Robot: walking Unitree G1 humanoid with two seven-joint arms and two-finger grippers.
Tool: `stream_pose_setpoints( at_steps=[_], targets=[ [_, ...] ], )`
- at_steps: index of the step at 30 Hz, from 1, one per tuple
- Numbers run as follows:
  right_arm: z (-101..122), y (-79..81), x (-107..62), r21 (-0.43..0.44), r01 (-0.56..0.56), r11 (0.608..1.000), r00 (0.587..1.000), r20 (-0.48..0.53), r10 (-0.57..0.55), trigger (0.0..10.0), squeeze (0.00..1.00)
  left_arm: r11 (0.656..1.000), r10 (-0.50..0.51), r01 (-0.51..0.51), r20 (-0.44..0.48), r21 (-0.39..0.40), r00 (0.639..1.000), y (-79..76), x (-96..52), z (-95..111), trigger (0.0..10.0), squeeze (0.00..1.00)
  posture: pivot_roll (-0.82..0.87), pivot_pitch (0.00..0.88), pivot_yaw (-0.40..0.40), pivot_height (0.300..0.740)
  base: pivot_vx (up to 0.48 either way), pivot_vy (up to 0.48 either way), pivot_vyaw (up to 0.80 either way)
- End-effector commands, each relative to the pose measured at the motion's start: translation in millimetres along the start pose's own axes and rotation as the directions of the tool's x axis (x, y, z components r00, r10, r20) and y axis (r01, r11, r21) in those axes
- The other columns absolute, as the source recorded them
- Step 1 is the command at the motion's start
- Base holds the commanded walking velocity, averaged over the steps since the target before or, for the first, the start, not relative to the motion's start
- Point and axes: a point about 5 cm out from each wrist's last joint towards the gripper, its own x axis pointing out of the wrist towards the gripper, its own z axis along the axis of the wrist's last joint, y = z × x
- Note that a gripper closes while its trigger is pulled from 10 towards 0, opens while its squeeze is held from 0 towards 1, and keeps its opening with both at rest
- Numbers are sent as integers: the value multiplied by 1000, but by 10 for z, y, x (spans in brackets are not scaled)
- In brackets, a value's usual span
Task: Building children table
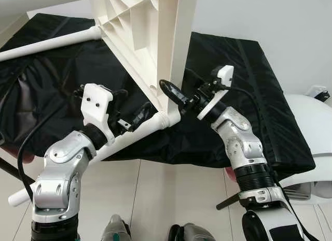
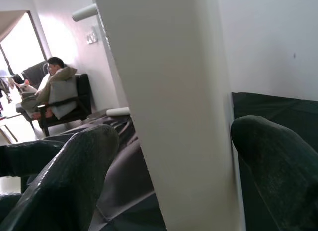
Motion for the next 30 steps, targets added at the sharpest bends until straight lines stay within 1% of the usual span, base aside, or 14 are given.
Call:
stream_pose_setpoints(
  at_steps=[1, 4, 8, 11, 13, 15, 20, 22, 25, 30],
  targets=[
    [-18, -9, 28, -26, 19, 999, 1000, -13, -20, 10000, 0, 980, 196, -197, -7, -9, 980, 64, -8, -4, 10000, 0, 149, 54, -148, 740, 0, 0, 0],
    [-30, -9, 42, -35, 33, 999, 999, -17, -34, 10000, 0, 980, 197, -197, -6, -13, 980, 58, -4, 2, 10000, 0, 148, 55, -147, 740, 0, 0, 0],
    [-48, -19, 108, -89, 75, 993, 997, -27, -77, 10000, 0, 981, 195, -195, -3, -16, 981, 47, 14, 14, 10000, 0, 144, 62, -144, 740, 0, 0, 0],
    [-65, -11, 161, -111, 98, 989, 994, -31, -102, 10000, 0, 980, 198, -198, -4, -17, 980, 39, 20, 19, 10000, 0, 142, 66, -143, 740, 0, 0, 0],
    [-70, -3, 177, -114, 100, 988, 994, -31, -104, 10000, 0, 979, 201, -201, -5, -18, 980, 40, 20, 19, 10000, 0, 142, 66, -143, 740, 0, 0, 0],
    [-87, 22, 242, -118, 115, 986, 992, -38, -121, 10000, 0, 980, 200, -200, -5, -19, 980, 23, 23, 25, 10000, 0, 142, 71, -142, 740, 0, 0, 0],
    [-97, 50, 316, -125, 131, 984, 990, -42, -137, 10000, 0, 979, 204, -203, 2, -26, 979, -4, 34, 56, 10000, 0, 145, 74, -143, 740, 0, 0, 0],
    [-97, 50, 316, -125, 131, 984, 990, -42, -137, 10000, 0, 979, 204, -203, 2, -26, 979, -4, 34, 56, 10000, 0, 145, 74, -143, 740, 0, 0, 0],
    [-108, 62, 370, -119, 152, 981, 987, -40, -157, 10000, 0, 978, 208, -208, 6, -29, 978, -24, 36, 75, 10000, 0, 150, 76, -144, 740, 0, 0, 0],
    [-118, 50, 392, -139, 167, 976, 984, -32, -173, 10000, 0, 978, 208, -208, -3, -29, 978, -42, 26, 59, 10000, 0, 151, 77, -146, 740, 0, 0, 0]
  ],
)
